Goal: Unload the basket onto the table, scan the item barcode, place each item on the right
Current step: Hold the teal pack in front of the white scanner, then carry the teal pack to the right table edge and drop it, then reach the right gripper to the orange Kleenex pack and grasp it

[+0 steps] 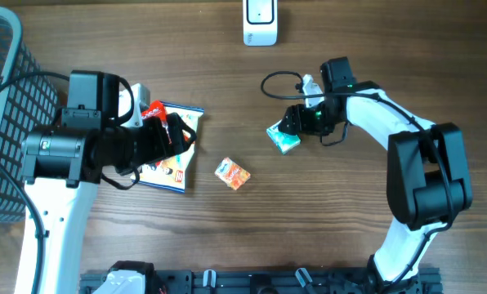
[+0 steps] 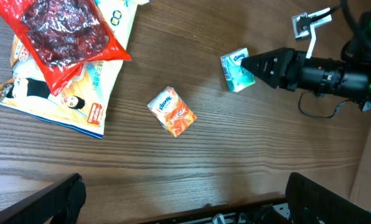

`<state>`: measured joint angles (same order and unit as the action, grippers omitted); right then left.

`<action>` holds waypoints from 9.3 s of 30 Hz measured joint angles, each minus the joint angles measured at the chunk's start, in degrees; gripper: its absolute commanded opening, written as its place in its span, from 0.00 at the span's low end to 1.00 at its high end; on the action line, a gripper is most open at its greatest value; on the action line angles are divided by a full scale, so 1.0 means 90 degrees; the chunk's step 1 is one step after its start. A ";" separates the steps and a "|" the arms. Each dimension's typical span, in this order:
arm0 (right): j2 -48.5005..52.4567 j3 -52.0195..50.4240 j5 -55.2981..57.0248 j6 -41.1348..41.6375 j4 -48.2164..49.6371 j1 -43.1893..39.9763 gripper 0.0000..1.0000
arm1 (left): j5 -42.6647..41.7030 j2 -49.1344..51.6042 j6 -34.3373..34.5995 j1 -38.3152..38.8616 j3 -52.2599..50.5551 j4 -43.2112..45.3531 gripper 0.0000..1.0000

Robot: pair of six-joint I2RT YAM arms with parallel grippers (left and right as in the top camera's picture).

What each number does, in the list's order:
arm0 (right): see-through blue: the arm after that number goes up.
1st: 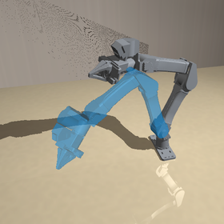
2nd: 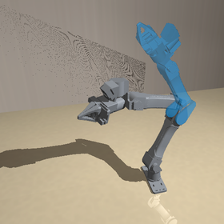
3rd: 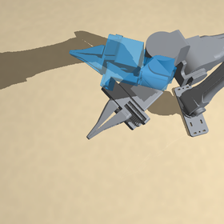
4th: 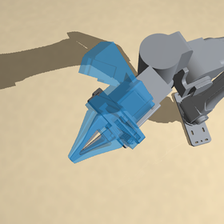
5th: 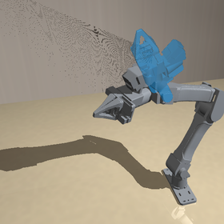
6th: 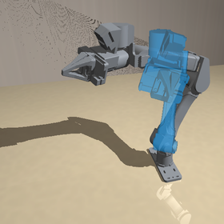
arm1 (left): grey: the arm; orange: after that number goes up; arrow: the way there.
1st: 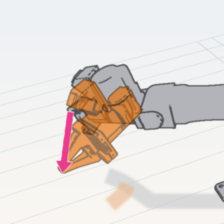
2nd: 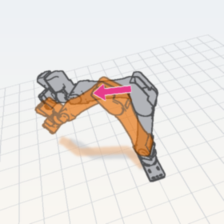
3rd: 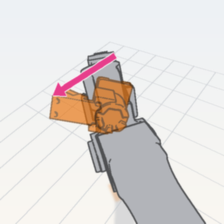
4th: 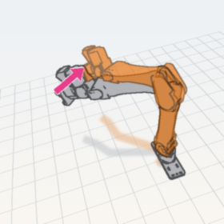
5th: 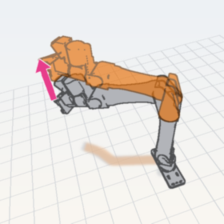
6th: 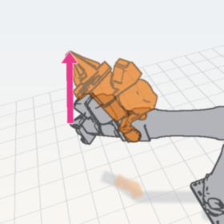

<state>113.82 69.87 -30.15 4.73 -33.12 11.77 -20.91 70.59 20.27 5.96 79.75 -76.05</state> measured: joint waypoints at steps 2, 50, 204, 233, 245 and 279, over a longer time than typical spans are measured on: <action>0.0022 -0.0015 -0.0138 -0.0357 0.0000 -0.0010 0.63 | 0.0000 0.0000 0.0000 0.0000 0.0000 0.0000 1.00; 0.0165 -0.0629 -0.6215 1.0737 1.1356 -0.0860 0.04 | 0.0000 0.0000 0.0000 0.0000 -0.0005 0.0000 1.00; -0.1200 0.2878 -0.2620 0.0702 -0.1370 -0.2118 1.00 | 0.0000 0.0000 0.0000 0.0000 -0.0024 0.0005 1.00; -0.0918 -0.0947 0.0357 0.2956 0.0663 0.2582 0.58 | 0.0000 0.0000 0.0000 0.0000 -0.0024 0.0002 1.00; -0.0896 -0.1355 0.0117 0.2344 0.1722 0.2594 0.56 | 0.0002 0.0000 0.0000 0.0000 -0.0024 0.0002 1.00; -0.0818 -0.1630 0.0153 0.3908 0.1950 0.2926 0.42 | 0.0000 0.0000 0.0000 0.0000 -0.0024 0.0000 1.00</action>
<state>106.45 55.20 -28.77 39.90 -15.57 38.11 -20.91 70.59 20.27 5.96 79.53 -76.05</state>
